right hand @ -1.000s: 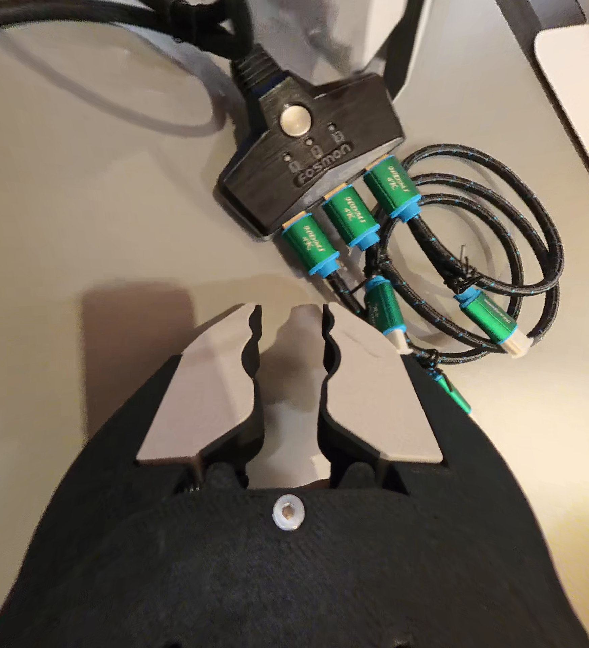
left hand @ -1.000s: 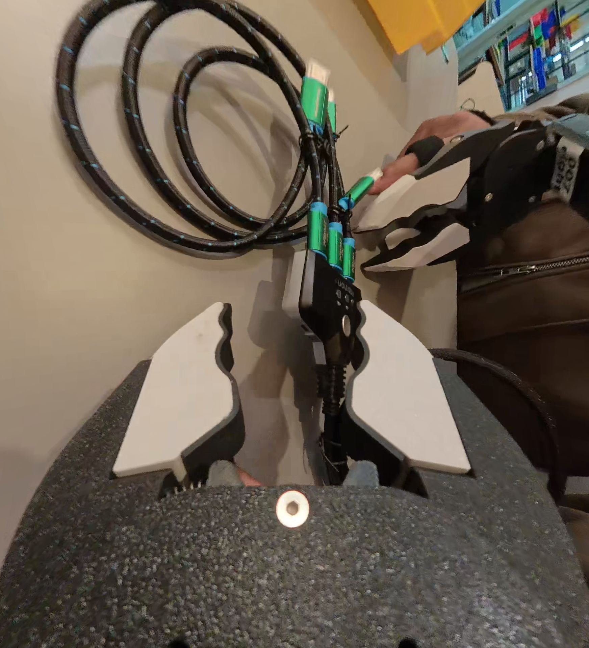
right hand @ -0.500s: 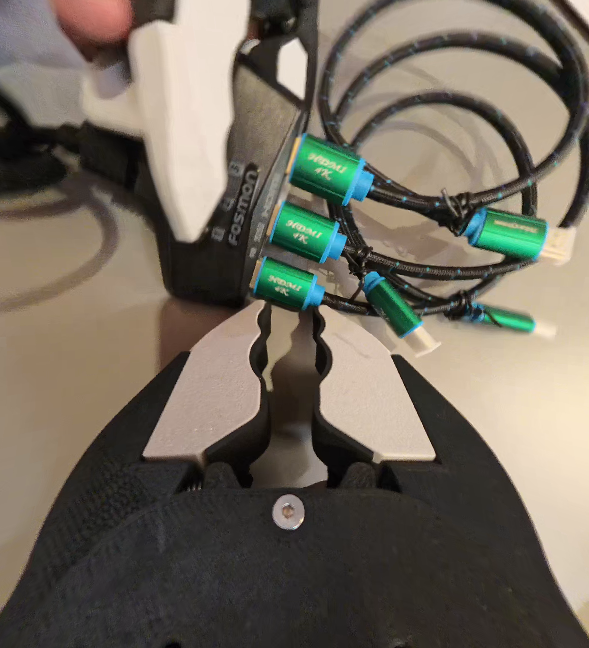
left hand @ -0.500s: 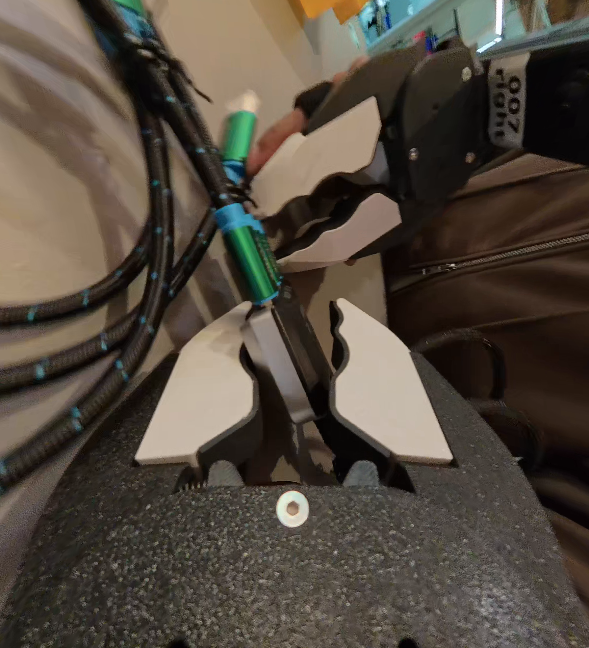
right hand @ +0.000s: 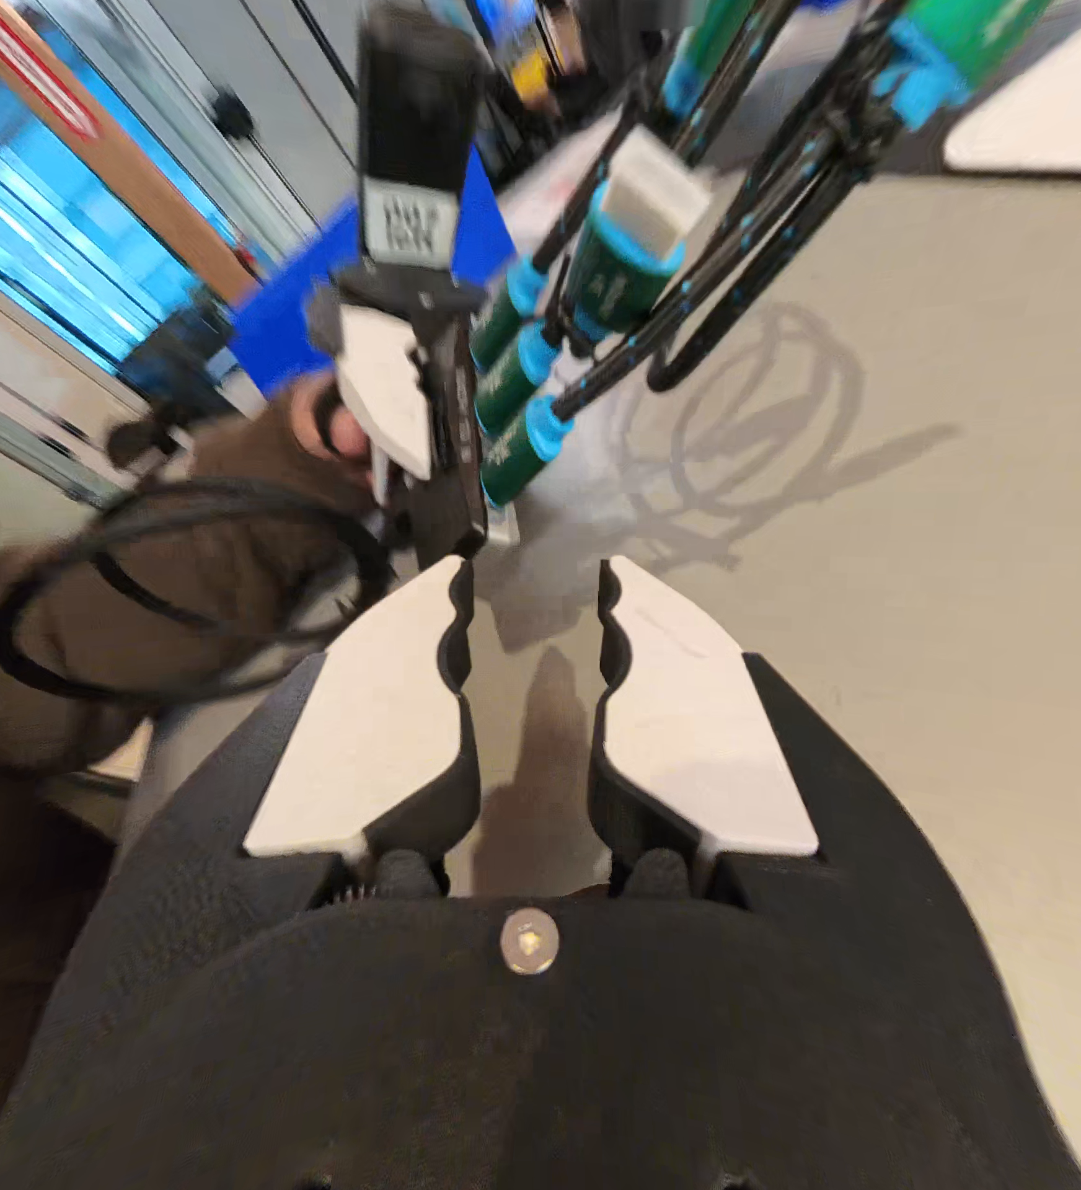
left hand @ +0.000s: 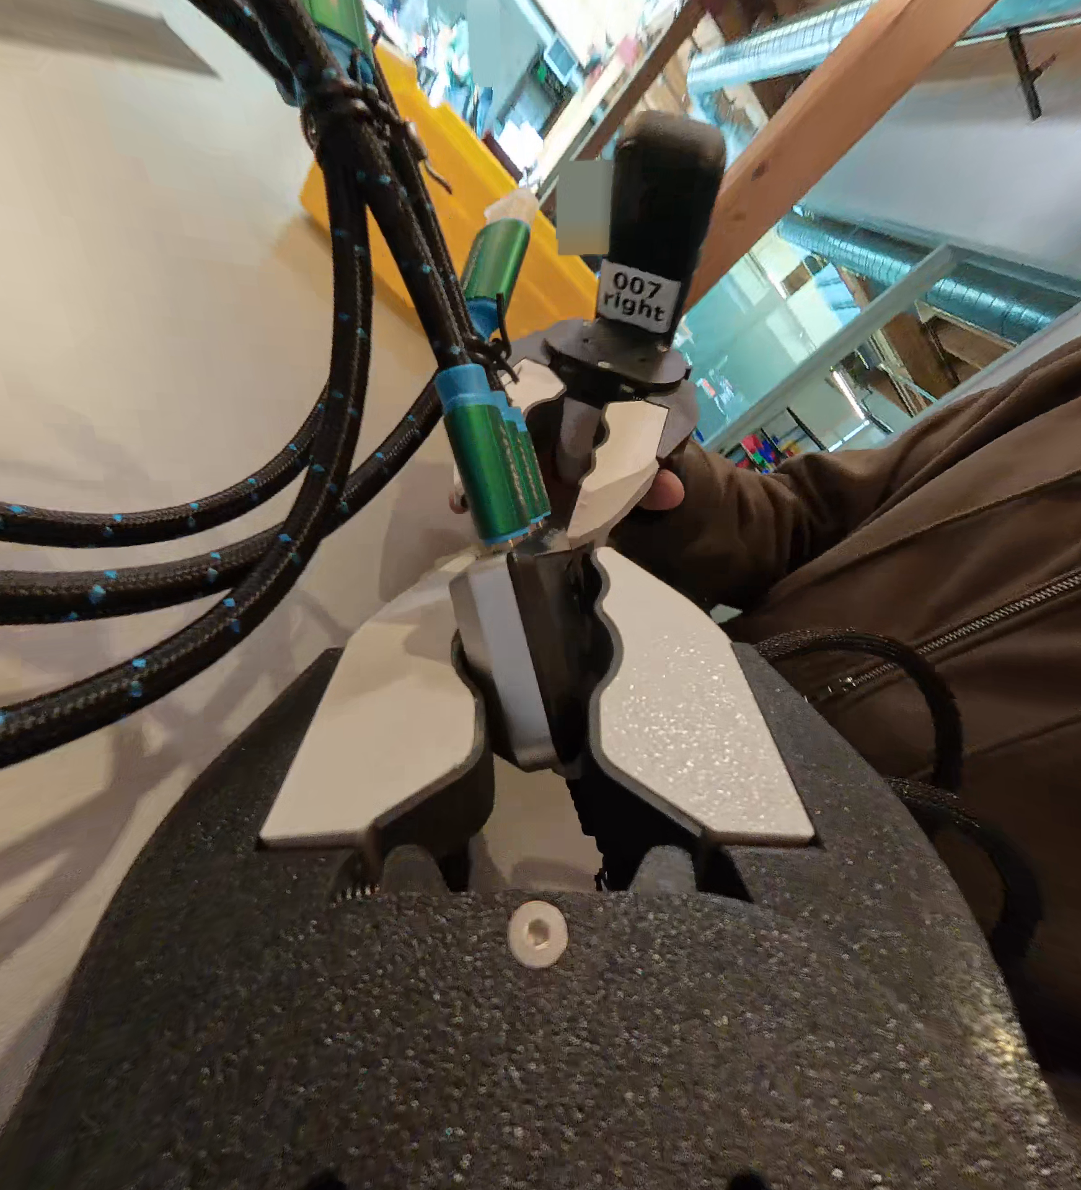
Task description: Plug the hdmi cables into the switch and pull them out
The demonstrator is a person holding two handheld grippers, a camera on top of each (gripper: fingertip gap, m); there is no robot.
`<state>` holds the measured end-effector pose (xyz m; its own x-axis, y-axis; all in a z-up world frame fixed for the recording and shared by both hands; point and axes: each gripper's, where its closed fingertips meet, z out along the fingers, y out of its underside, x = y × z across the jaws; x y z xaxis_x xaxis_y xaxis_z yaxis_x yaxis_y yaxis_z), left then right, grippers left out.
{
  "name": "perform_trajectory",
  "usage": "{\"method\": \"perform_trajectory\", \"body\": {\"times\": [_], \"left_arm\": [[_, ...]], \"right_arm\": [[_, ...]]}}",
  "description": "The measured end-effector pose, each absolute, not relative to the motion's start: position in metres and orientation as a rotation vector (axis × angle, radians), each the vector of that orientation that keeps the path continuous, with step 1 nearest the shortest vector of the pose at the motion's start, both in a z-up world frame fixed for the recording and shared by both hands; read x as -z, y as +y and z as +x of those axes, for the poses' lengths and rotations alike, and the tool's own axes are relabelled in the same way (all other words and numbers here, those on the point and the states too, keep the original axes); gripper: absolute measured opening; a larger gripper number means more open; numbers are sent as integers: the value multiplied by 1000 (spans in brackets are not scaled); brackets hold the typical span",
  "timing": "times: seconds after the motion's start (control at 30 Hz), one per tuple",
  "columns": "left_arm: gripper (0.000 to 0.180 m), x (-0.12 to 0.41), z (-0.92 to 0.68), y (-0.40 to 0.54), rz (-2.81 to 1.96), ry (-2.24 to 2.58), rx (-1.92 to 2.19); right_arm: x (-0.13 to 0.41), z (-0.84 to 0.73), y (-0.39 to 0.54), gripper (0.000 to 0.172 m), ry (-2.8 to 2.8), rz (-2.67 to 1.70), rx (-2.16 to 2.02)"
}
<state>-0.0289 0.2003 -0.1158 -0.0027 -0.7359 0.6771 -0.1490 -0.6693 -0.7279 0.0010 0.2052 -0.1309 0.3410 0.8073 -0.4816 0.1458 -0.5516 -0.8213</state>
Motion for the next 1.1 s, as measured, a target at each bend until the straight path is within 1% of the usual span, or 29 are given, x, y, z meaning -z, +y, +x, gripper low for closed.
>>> {"method": "perform_trajectory", "body": {"times": [0.03,0.13,0.23,0.37,0.6,0.77,0.93,1.1], "left_arm": [[29,113,-28,204,-1798,897,1704],[29,104,-21,215,-1708,880,1663],[29,100,-15,227,-1664,869,1593],[29,104,-12,232,-1689,857,1518],[29,104,-12,231,-1676,860,1464],[29,101,-10,222,-1633,924,1467],[28,94,1,216,-1570,928,1435],[28,94,3,215,-1576,945,1425]], "right_arm": [[121,0,212,37,-790,-1867,-1308],[99,-3,236,35,-692,-1731,-1465],[90,-9,253,34,-668,-1654,-1524],[90,-19,258,19,-723,-1629,-1490],[90,-20,256,17,-761,-1618,-1554],[81,-18,247,15,-799,-1528,-1548],[65,-9,241,10,-719,-1420,-1736],[63,-6,242,10,-718,-1400,-1738]]}}
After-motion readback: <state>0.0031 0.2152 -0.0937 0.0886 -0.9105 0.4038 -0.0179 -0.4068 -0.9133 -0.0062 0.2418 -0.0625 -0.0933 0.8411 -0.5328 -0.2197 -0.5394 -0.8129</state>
